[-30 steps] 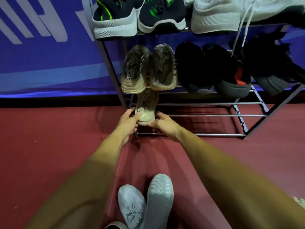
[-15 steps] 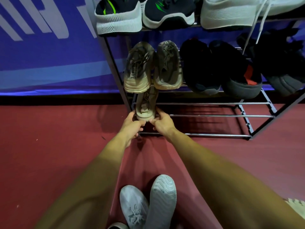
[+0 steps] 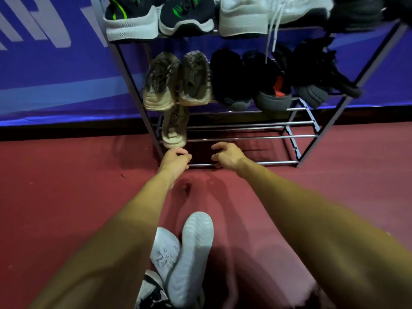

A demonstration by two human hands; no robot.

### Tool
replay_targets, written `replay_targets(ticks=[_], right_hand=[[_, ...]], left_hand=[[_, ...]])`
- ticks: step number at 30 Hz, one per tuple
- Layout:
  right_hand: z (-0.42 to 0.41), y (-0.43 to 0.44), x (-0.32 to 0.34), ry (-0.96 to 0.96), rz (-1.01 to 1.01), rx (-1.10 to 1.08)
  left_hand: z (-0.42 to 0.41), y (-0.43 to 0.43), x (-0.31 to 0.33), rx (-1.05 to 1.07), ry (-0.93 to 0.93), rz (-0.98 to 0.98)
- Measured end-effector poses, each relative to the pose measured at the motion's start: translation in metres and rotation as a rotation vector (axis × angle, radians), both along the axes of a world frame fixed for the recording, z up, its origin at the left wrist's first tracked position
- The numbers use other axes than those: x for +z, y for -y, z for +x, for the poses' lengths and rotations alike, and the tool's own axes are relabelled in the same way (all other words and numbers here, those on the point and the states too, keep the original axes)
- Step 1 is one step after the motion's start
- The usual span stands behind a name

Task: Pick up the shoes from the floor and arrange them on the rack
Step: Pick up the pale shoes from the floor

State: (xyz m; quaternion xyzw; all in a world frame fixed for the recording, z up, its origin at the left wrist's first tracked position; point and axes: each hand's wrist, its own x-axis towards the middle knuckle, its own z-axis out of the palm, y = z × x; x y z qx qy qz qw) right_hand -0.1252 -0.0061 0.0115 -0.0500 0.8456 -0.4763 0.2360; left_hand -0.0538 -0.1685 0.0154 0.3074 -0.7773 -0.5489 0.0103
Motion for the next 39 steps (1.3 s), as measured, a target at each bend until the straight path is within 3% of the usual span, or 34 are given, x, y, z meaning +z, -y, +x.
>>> replay_targets(ticks=[12,20,32,36,39], right_hand=[[0.063,-0.196,-0.026,0.189,0.234,-0.143],[0.092,-0.288,-0.056,0.355,0.256,-0.277],[0.117,-0.378,-0.125,0.463,0.364,-0.522],[0.106,-0.415,-0.206,0.523,0.376,-0.583],[0.109,-0.401,-0.185,0.488,0.455,-0.682]], left_hand=[[-0.003,-0.157,-0.026,-0.568,0.129,-0.165],[-0.013,-0.261,-0.069,-0.848,0.213,-0.196],[-0.010,-0.346,-0.135,-1.088,0.382,-0.272],[-0.011,-0.368,-0.147,-1.141,0.414,-0.313],[-0.014,-0.379,-0.157,-1.145,0.423,-0.334]])
